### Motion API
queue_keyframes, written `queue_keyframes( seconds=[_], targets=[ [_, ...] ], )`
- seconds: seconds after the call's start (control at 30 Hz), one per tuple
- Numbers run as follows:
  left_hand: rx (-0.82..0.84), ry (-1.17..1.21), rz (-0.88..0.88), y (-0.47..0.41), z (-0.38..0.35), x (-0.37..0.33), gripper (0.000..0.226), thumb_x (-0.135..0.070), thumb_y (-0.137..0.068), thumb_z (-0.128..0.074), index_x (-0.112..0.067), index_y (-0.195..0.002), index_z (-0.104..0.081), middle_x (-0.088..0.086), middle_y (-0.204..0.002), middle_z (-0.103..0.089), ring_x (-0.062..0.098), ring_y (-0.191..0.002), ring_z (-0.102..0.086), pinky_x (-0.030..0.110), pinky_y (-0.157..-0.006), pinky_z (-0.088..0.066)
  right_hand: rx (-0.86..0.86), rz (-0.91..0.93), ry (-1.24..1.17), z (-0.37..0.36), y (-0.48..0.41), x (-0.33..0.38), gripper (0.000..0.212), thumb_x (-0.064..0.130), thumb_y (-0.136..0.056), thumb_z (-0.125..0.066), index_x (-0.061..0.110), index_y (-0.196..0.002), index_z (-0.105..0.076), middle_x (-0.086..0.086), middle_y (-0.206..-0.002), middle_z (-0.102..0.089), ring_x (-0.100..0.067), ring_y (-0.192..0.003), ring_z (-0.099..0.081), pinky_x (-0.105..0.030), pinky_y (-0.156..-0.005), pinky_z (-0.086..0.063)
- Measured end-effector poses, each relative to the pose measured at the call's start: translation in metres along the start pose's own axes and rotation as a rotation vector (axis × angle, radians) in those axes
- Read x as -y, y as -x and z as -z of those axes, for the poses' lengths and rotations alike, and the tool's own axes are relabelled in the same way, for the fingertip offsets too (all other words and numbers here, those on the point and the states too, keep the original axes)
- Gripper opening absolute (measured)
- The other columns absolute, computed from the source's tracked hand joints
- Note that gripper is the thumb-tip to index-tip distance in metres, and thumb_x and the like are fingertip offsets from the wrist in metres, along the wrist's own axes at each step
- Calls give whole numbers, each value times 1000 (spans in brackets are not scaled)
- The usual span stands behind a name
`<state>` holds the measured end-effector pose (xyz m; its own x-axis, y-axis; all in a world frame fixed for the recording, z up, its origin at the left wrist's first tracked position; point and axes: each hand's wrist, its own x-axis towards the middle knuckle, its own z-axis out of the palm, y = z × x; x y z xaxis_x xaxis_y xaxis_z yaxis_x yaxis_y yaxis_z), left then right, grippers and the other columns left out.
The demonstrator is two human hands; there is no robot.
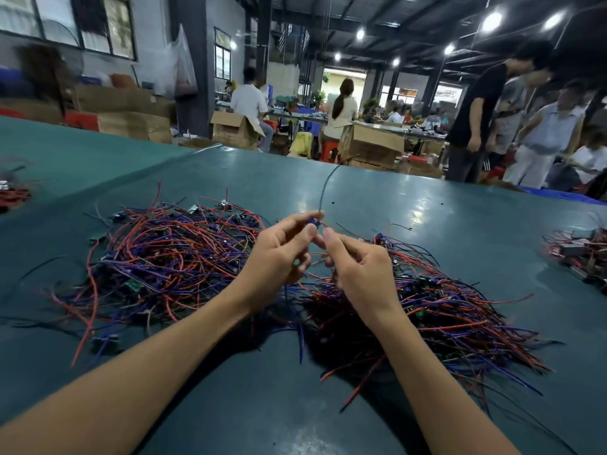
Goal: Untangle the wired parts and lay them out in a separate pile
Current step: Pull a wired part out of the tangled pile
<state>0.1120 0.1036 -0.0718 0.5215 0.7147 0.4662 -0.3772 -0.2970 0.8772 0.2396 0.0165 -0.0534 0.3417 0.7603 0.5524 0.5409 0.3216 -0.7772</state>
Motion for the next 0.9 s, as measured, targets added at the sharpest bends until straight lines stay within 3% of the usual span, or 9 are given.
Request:
queue_keyframes(
  seconds=[0.1, 0.2, 0.37, 0.53, 0.63, 0.77, 0.9],
  targets=[
    [24, -176, -89, 9, -11, 0, 35, -19, -100, -54, -16, -135, -59, -1, -80, -67, 10, -48, -44, 19, -44, -36, 58, -108, -264, 10, -3, 7, 34, 31, -100, -63, 25, -70, -78, 12, -48, -51, -4, -42, -41, -21, -44, -33],
    [57, -281, -141, 16, -14, 0, 39, -19, -100, -58, -18, -139, -52, 1, -85, -70, 10, -56, -55, 21, -54, -43, 97, -189, -355, 17, -6, 7, 14, 29, -95, -70, 24, -93, -83, 2, -49, -48, -12, -42, -33, -21, -42, -26],
    [53, -285, -154, 18, -13, 0, 28, -27, -96, -67, -21, -120, -53, 8, -82, -73, 21, -55, -59, 33, -52, -49, 109, -272, -420, 20, -7, 3, 14, 25, -89, -76, 13, -92, -82, -13, -63, -53, -15, -46, -38, -21, -44, -25],
    [-5, -186, -76, 18, -19, 5, 30, -35, -92, -67, -14, -110, -55, 12, -82, -73, 25, -48, -60, 20, -44, -42, 88, -277, -499, 19, -8, 2, 15, 19, -85, -79, 4, -83, -79, -11, -62, -59, -10, -43, -42, -18, -38, -27],
    [38, -170, -45, 18, -21, 7, 23, -34, -93, -64, -13, -102, -66, 10, -85, -76, 23, -52, -63, 22, -41, -42, 25, -294, -511, 20, -8, 3, 16, 18, -84, -80, 8, -72, -77, -5, -58, -57, -11, -43, -40, -18, -39, -26],
    [-13, -13, 34, 16, -21, 7, 19, -25, -91, -68, -6, -91, -65, 9, -83, -73, 19, -58, -64, 24, -40, -42, -71, -250, -474, 19, -10, 2, 28, 20, -85, -80, 8, -62, -70, -5, -55, -52, -13, -43, -40, -20, -38, -29],
    [-29, -84, 39, 16, -15, 9, 12, -15, -95, -68, -5, -89, -66, 9, -81, -72, 18, -61, -64, 26, -44, -46, -223, -212, -462, 31, -15, 1, 28, 25, -84, -82, 4, -69, -74, 0, -53, -56, -11, -41, -42, -20, -38, -33]
  ],
)
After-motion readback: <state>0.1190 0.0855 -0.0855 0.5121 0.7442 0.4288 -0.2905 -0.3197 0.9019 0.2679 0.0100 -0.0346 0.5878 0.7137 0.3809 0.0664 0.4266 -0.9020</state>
